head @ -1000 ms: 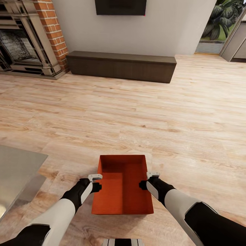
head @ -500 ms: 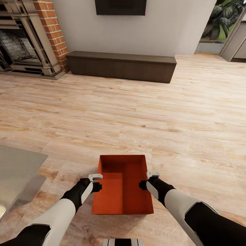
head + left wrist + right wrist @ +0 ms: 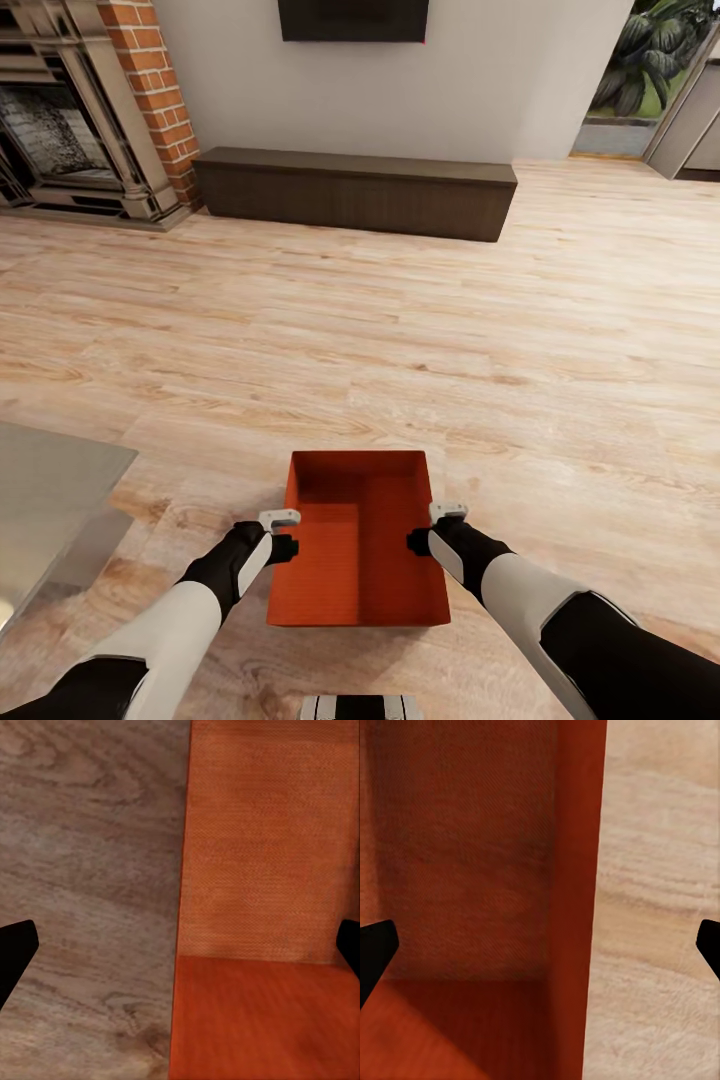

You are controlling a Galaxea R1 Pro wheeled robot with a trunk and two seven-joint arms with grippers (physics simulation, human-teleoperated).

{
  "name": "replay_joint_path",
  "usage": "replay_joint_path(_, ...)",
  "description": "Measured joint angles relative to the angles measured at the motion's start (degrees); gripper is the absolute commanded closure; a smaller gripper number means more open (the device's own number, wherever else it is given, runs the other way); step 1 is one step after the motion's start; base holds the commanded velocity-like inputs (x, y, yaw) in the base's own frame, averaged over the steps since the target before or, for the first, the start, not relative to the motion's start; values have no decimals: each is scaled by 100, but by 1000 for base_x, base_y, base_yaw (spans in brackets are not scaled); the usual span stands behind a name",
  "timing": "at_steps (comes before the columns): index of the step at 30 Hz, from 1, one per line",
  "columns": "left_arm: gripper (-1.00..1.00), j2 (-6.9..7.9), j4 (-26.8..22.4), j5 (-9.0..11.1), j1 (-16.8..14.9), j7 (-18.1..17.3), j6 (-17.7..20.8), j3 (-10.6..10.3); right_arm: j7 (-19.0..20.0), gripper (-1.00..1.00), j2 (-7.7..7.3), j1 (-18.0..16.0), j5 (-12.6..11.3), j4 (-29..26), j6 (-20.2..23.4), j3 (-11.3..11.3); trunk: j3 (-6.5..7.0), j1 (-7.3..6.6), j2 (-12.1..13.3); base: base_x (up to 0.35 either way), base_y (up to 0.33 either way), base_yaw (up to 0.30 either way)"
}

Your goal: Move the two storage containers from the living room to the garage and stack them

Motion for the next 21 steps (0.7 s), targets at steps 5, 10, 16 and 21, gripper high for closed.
replay_joint_path(5, -100, 5, 2, 0, 0, 0, 5, 0, 0, -100, -1, 0, 0, 0, 0, 0, -90, 110, -201, 0, 0, 0)
replay_joint_path(10, -100, -1, -5, 0, 0, 1, -13, -7, 0, -100, -1, 0, 0, 0, 0, 0, -126, 154, -282, 0, 0, 0)
replay_joint_path(16, -100, 3, -6, 0, 0, 0, -24, -8, 0, -100, 1, 0, 0, 0, 0, 0, -197, 242, -441, 0, 0, 0)
replay_joint_path(21, -100, 5, 1, 0, -2, 0, -6, -1, 0, -100, -1, 0, 0, 0, 0, 0, -287, 352, -642, 0, 0, 0)
